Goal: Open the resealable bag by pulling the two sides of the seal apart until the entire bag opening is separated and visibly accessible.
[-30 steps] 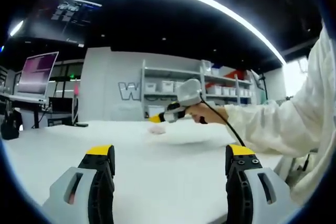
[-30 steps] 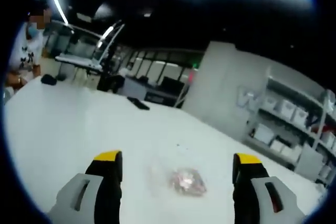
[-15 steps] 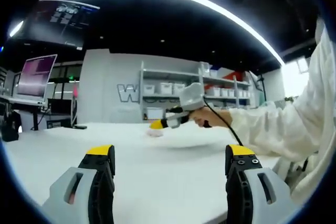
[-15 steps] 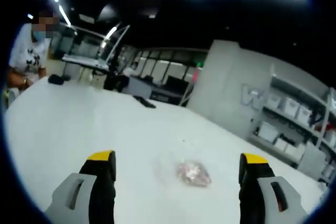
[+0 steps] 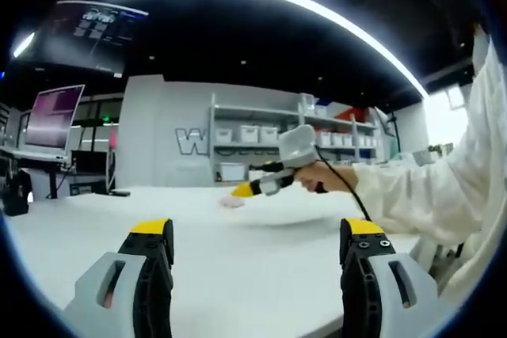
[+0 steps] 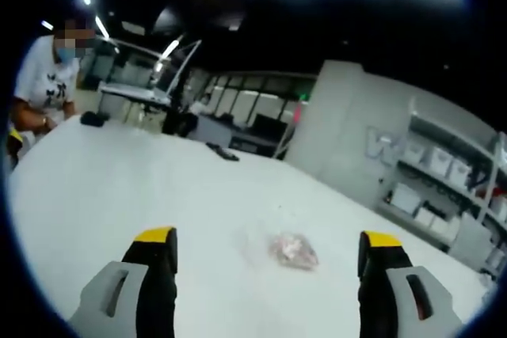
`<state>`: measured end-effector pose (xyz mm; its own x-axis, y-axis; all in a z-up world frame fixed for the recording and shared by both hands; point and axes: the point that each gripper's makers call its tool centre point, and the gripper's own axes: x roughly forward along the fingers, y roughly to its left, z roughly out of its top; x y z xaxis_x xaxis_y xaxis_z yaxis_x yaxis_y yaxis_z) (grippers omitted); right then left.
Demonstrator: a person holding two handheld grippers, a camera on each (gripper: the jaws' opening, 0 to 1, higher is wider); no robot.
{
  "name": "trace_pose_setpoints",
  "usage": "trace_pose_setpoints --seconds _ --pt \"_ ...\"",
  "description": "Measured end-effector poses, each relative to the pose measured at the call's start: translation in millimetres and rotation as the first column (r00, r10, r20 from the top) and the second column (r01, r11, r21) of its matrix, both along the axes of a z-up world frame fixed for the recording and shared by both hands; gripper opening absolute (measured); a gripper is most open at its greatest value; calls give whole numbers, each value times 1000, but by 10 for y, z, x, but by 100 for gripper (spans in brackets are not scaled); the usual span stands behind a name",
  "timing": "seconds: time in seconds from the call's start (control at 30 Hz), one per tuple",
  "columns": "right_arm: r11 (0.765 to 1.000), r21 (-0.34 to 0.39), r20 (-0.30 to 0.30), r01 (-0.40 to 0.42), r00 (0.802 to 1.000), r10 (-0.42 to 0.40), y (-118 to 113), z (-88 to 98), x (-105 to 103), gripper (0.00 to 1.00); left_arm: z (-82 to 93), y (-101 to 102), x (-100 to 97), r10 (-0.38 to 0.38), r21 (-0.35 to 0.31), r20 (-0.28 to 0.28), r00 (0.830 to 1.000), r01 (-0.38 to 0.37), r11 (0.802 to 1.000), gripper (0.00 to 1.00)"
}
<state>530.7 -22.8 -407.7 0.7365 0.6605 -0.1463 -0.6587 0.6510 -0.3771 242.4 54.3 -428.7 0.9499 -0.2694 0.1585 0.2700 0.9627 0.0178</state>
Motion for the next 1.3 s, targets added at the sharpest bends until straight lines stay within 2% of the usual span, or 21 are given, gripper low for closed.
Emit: trace_pose_setpoints --seconds 0.27,0.7,1.3 --pt "1000 11 11 -7 1000 7 -73 25 -86 92 -6 -25 -14 -6 0 0 1000 6 1000 86" --pt "1000 12 -5 -5 1000 5 -251 -21 -229 89 -74 -68 -12 -16 -3 -20 1000 16 1000 85" --pt "999 30 32 -9 999 8 -502 51 -527 85 -83 -81 14 -22 -11 -27 999 21 1000 85"
